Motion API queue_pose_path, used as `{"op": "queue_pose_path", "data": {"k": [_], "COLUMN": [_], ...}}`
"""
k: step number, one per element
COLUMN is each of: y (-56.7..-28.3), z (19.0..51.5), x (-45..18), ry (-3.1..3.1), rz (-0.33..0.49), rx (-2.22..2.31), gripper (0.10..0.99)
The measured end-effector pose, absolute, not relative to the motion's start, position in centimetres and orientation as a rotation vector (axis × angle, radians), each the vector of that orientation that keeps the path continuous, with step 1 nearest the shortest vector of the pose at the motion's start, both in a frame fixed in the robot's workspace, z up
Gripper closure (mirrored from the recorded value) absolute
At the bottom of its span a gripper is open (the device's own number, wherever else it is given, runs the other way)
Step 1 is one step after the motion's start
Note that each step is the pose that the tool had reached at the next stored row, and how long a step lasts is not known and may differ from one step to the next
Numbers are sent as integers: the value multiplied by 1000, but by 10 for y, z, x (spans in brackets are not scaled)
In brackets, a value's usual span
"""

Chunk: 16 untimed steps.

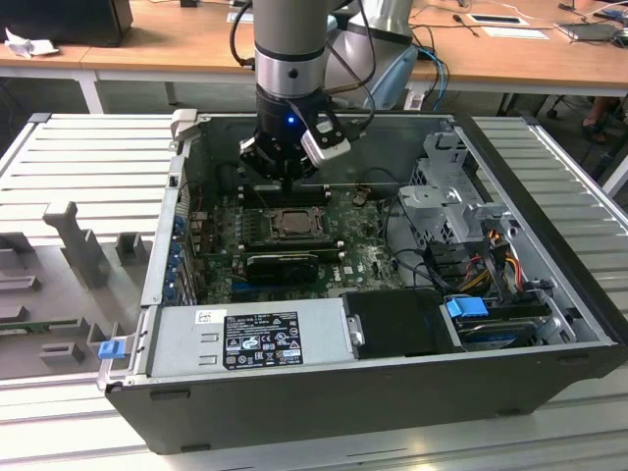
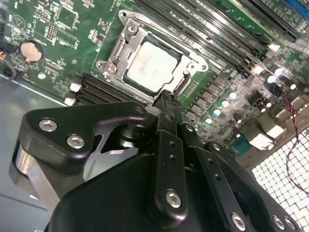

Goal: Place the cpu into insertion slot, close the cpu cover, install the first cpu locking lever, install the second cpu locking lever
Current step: 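Install the first cpu locking lever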

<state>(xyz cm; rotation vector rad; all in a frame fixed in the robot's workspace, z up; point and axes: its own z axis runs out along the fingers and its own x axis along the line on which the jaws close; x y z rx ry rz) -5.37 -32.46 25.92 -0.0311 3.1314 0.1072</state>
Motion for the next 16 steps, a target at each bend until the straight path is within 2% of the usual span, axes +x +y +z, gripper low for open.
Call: {"op": "queue_pose_path", "data": {"k": [16], "y": [-323], "z": [259], "x": [-104], "ry": [3131], "rz": [107], "rx": [-31], "gripper": [980]}}
